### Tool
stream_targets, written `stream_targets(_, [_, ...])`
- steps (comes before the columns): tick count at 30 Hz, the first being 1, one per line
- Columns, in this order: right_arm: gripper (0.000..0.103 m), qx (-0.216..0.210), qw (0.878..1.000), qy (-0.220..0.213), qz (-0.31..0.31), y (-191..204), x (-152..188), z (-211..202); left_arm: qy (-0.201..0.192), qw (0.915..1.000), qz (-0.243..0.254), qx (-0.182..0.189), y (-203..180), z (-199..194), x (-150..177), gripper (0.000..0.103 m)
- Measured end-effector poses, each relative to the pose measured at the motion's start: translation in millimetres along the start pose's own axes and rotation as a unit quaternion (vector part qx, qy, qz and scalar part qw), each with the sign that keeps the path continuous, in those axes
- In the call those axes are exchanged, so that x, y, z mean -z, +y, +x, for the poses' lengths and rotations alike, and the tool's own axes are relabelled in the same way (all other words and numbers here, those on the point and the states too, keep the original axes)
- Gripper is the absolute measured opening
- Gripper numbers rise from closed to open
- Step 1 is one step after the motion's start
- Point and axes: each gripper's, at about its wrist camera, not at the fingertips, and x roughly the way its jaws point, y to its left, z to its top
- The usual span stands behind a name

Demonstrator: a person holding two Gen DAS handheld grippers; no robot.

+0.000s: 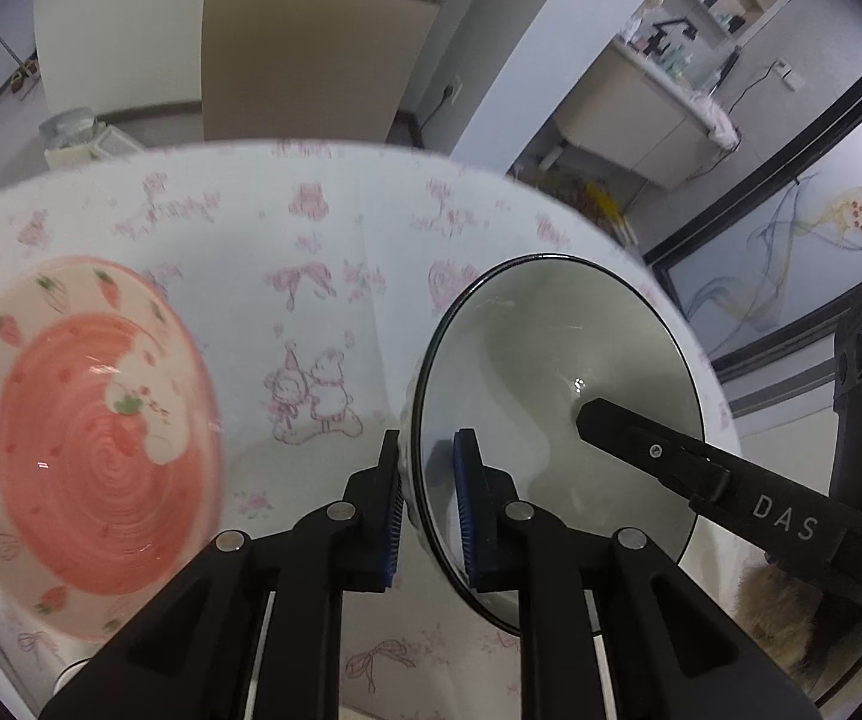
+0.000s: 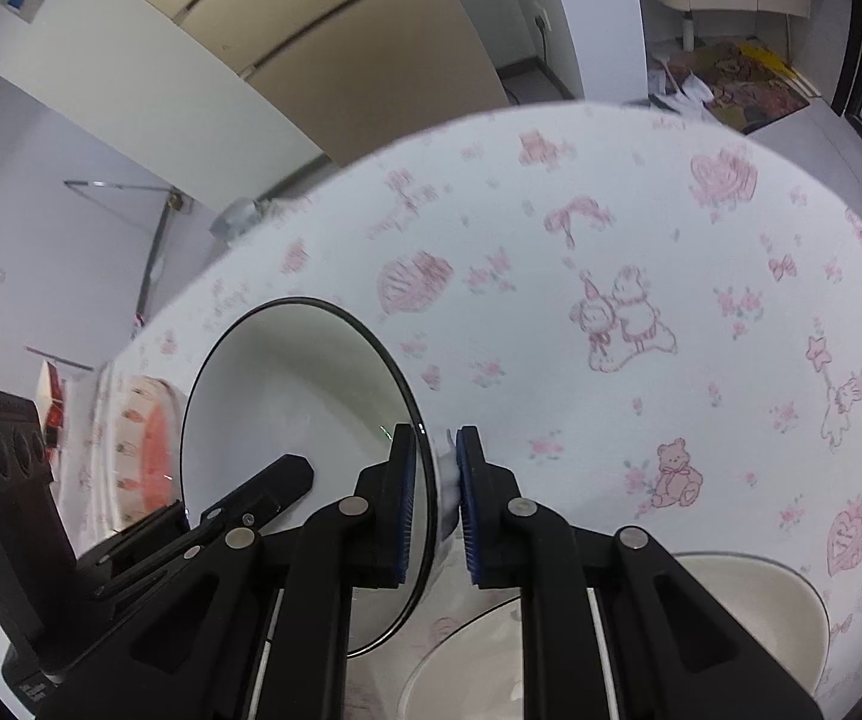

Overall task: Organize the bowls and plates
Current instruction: 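Lift the white bowl with the right gripper and carry it toward the pink bowls, then lower the white bowl onto the stacked pink bowls with the right gripper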

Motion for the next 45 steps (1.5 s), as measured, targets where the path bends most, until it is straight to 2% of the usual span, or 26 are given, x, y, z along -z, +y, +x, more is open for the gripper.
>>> stream_targets(5, [0.013,-0.030,0.998,-0.046,-0.030,23.1,4.5,-32.2,-0.050,0.9987,0.011,0.003,-3.9,-43.3,-0.9,0.016])
stream_targets(8, [0.013,-0.037,0.997,-0.065,-0.036,32.9,8.3,-46.9,-0.062,0.9979,0.011,0.012,-4.2,-60.1,0.4,0.016])
stream_targets(13, [0.014,-0.044,0.995,-0.077,-0.040,41.4,9.6,-59.0,-0.088,0.9958,0.023,-0.003,-10.9,-83.4,6.1,0.016])
stream_targets(17, [0.016,-0.069,0.992,-0.093,-0.045,42.6,11.8,-75.0,-0.105,0.9941,0.022,0.012,-9.9,-106.0,10.4,0.016])
stream_targets(19, [0.016,-0.082,0.991,-0.099,-0.049,45.8,13.8,-80.7,-0.125,0.9921,0.011,0.013,-8.0,-122.4,14.5,0.016])
stream_targets(22, [0.016,-0.098,0.988,-0.102,-0.054,53.6,17.6,-86.9,-0.156,0.9875,0.020,-0.005,-12.1,-143.0,19.5,0.016])
stream_targets(27, [0.016,-0.075,0.985,-0.137,-0.071,81.1,27.1,-113.6,-0.189,0.9817,0.014,-0.009,-17.3,-176.5,15.4,0.016])
stream_targets(31, [0.016,-0.085,0.981,-0.152,-0.092,113.9,30.7,-134.9,-0.210,0.9777,0.004,0.003,-1.7,-218.3,5.2,0.016])
stream_targets(35, [0.016,-0.094,0.976,-0.165,-0.109,147.3,34.2,-146.8,-0.231,0.9727,0.018,-0.020,11.9,-253.1,3.0,0.016])
stream_targets(40, [0.016,-0.111,0.971,-0.169,-0.129,178.6,42.4,-136.5,-0.250,0.9672,0.015,-0.042,38.0,-271.4,11.8,0.016])
stream_targets(45, [0.016,-0.106,0.973,-0.133,-0.154,187.1,54.1,-96.7,-0.225,0.9741,0.008,-0.023,80.1,-248.7,19.1,0.016])
